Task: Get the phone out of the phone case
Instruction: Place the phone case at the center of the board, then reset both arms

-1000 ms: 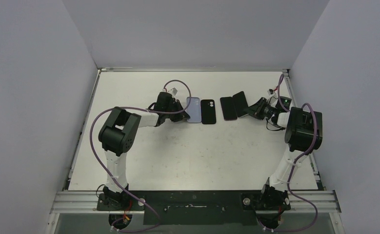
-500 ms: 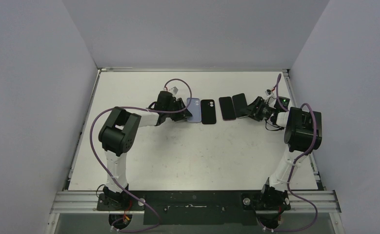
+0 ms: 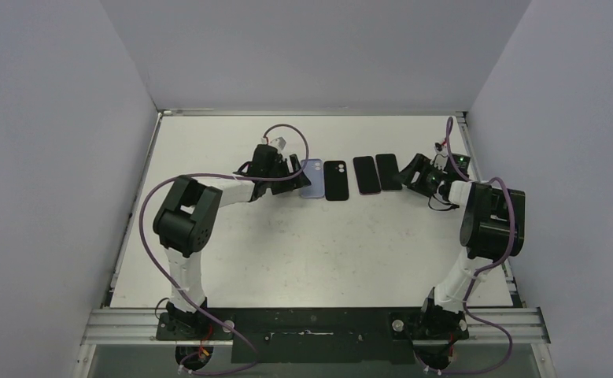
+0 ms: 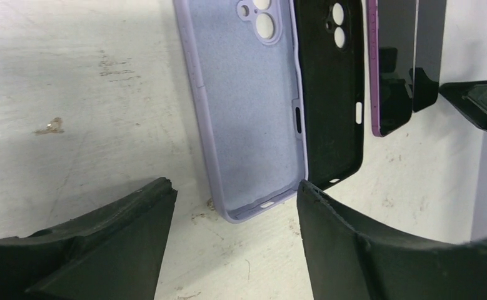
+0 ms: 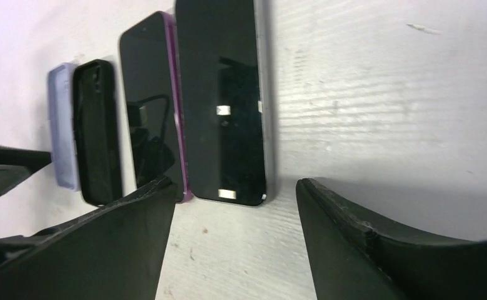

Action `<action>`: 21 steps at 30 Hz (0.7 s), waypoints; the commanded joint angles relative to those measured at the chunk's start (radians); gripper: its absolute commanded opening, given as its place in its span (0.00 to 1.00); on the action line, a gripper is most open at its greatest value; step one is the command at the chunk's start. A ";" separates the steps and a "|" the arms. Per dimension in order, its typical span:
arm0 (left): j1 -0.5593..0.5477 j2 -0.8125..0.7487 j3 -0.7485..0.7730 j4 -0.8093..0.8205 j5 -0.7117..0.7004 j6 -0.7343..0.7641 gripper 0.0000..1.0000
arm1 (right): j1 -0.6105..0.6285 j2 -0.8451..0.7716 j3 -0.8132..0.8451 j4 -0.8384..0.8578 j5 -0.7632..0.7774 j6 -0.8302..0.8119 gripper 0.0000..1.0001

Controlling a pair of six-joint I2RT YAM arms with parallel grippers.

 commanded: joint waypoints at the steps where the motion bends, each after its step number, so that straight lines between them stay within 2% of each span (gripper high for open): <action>1: 0.001 -0.049 -0.010 -0.123 -0.090 0.058 0.72 | -0.004 -0.062 -0.032 -0.141 0.208 -0.061 0.73; 4: 0.001 -0.115 -0.022 -0.153 -0.122 0.081 0.76 | -0.004 -0.131 -0.039 -0.181 0.262 -0.059 0.77; 8: 0.005 -0.259 -0.026 -0.275 -0.195 0.142 0.79 | -0.008 -0.273 -0.024 -0.274 0.306 -0.073 0.81; 17: 0.035 -0.747 -0.062 -0.477 -0.411 0.254 0.91 | -0.019 -0.720 0.054 -0.473 0.465 -0.112 0.93; 21: 0.044 -0.936 -0.042 -0.559 -0.518 0.304 0.93 | 0.071 -0.840 0.119 -0.565 0.599 -0.205 0.97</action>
